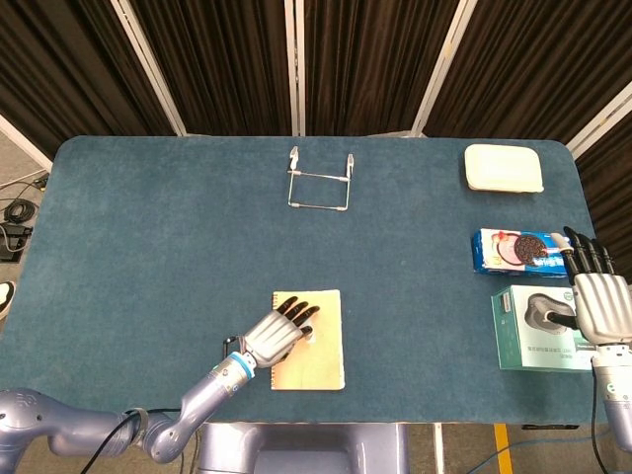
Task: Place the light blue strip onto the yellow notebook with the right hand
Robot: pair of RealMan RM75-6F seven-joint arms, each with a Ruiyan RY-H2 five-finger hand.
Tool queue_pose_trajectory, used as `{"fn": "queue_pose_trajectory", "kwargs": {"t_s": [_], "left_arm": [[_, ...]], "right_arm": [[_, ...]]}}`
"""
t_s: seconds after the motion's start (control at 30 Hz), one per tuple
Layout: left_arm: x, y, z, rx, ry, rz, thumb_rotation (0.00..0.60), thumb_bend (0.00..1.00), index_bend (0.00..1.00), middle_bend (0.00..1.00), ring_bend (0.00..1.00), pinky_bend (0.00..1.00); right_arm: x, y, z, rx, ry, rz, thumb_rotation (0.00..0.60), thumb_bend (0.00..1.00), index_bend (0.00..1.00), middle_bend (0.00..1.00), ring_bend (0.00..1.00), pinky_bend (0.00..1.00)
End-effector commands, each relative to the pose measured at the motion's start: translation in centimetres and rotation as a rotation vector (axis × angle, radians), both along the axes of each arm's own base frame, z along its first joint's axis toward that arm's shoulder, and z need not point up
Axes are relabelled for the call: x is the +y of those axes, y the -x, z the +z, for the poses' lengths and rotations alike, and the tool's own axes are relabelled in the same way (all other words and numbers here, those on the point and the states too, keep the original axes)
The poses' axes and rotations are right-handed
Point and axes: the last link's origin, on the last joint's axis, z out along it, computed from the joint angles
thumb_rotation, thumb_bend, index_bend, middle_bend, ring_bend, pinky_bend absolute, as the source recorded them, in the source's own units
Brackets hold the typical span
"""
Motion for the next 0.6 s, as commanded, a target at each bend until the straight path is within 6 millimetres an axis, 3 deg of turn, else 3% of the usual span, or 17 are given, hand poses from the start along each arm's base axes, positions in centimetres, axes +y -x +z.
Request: {"fn": "queue_pose_trajectory", "kwargs": {"t_s": [0.03, 0.4, 0.6], "left_arm": [[0.0, 0.1, -0.1, 0.013, 0.003, 0.006, 0.600, 0.93, 0.35, 0.00, 0.00, 0.00], [0.2, -0.7, 0.6, -0.044, -0.026, -0.010, 0.600, 0.93, 0.34, 0.00, 0.00, 0.00], [1.6, -1.8, 3.9, -0.154, -0.111, -0.023, 0.600, 0.93, 0.33, 0.00, 0.00, 0.00]], "right_arm": [[0.0, 0.0, 0.0, 0.001, 0.000, 0.000, 0.600, 0.08, 0.00, 0.00, 0.00, 0.00], [0.0, 0.0, 0.1, -0.003, 0.001, 0.001, 0.600, 0.08, 0.01, 0.00, 0.00, 0.00], [0.0, -0.1, 0.0, 0.001, -0.003, 0.003, 0.600, 0.08, 0.01, 0.00, 0.00, 0.00]]}}
